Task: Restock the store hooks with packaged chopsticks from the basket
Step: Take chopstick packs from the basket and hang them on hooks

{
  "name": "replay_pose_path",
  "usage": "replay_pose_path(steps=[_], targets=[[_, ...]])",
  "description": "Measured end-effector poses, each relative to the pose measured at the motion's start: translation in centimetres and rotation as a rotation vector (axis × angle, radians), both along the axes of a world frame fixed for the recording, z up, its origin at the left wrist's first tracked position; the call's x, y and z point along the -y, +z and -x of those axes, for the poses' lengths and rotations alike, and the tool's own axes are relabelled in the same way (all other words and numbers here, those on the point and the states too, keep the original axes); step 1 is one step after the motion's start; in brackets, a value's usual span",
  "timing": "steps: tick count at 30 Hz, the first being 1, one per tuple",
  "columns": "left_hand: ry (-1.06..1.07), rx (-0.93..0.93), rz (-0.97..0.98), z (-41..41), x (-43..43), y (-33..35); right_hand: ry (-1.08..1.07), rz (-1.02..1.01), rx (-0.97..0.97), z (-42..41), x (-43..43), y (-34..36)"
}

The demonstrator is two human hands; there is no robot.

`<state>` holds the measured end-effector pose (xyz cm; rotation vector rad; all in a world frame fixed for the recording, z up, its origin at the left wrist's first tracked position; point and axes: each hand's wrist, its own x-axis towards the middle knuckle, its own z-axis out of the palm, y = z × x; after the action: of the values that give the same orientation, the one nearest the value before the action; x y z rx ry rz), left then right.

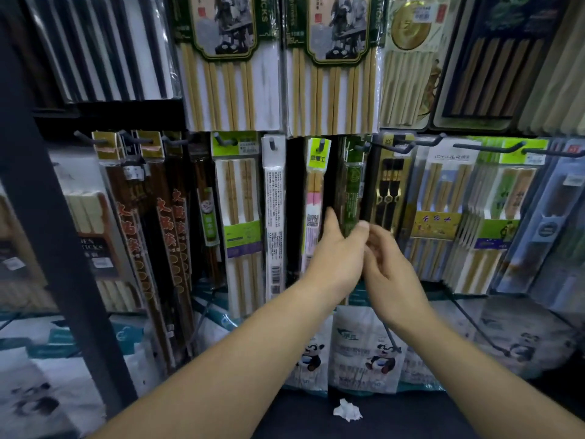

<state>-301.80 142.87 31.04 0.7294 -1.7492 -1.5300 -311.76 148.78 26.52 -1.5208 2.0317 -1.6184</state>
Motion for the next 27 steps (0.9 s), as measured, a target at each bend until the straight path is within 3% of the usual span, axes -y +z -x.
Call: replay_pose_path(steps=[7, 10, 19, 23, 27], targets=[[-0.173, 0.176, 0.006, -8.1, -1.9, -8.5, -0.068, -0.079, 0.127, -3.3, -5.2, -7.3], [-0.032, 0.3, 0.008, -12.5, -0.8, -13.7, 0.026, -0.284, 0.162, -5.4, -6.1, -12.6], [0.404, 0.913, -0.005, -25.4, 0.6, -32.3, 0.297, -0.974, 0.078, -11.5, -7.1, -33.0], [0.443, 0.812, -0.243, -28.3, -1.4, -37.0, 0.389, -1.144, 0.006, -13.6, -7.8, -39.9], [0.417, 0.764, -0.288, -29.2, -3.6, -39.8, 0.452, -1.205, -0.157, -14.6, -7.7, -44.1]])
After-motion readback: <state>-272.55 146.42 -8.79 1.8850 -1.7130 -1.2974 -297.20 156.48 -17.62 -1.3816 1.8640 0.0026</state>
